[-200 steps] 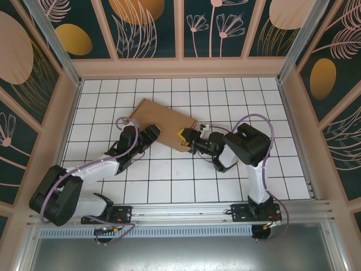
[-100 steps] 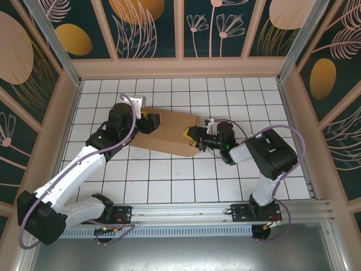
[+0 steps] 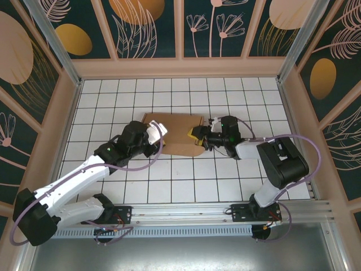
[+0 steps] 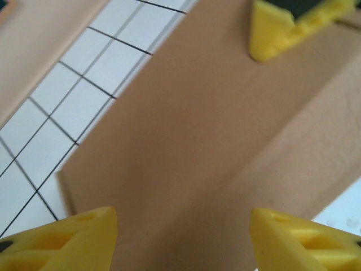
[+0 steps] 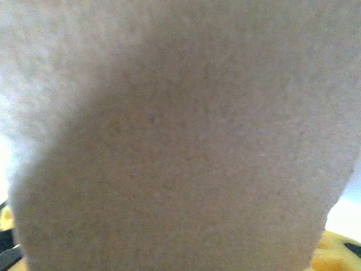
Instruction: Fold the paper box
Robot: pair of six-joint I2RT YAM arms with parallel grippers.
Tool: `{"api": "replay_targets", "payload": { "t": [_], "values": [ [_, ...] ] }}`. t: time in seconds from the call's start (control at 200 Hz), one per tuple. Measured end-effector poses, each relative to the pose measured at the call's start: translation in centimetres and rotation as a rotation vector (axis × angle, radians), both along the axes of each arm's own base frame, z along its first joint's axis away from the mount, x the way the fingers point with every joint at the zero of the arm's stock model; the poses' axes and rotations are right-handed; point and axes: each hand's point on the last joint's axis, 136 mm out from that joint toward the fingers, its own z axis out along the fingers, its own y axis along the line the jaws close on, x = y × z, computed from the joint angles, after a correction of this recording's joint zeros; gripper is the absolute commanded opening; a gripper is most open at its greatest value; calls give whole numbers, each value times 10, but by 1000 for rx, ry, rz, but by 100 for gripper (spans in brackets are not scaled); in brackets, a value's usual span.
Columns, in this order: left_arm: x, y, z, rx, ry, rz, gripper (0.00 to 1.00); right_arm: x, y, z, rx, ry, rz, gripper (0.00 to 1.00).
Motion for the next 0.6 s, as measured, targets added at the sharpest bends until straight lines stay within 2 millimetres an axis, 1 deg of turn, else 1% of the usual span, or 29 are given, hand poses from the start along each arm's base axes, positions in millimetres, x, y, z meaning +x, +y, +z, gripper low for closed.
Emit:
{"api": "replay_targets", "payload": {
  "t": [0.11,0.235,0.475,0.601],
  "values": [
    [-6,-7,-17,81,-3,-81,62,-2,0,11,16,-19,13,33],
    [-5,-7,-28,142,-9,-112,62,-5,1,20,33,-27,28,33],
    [9,-6,-31,210,-73,-104,58,-7,3,32,61,-21,23,33],
    [15,-6,-32,246,-141,-103,59,-9,6,36,71,-12,23,33]
  ]
}}
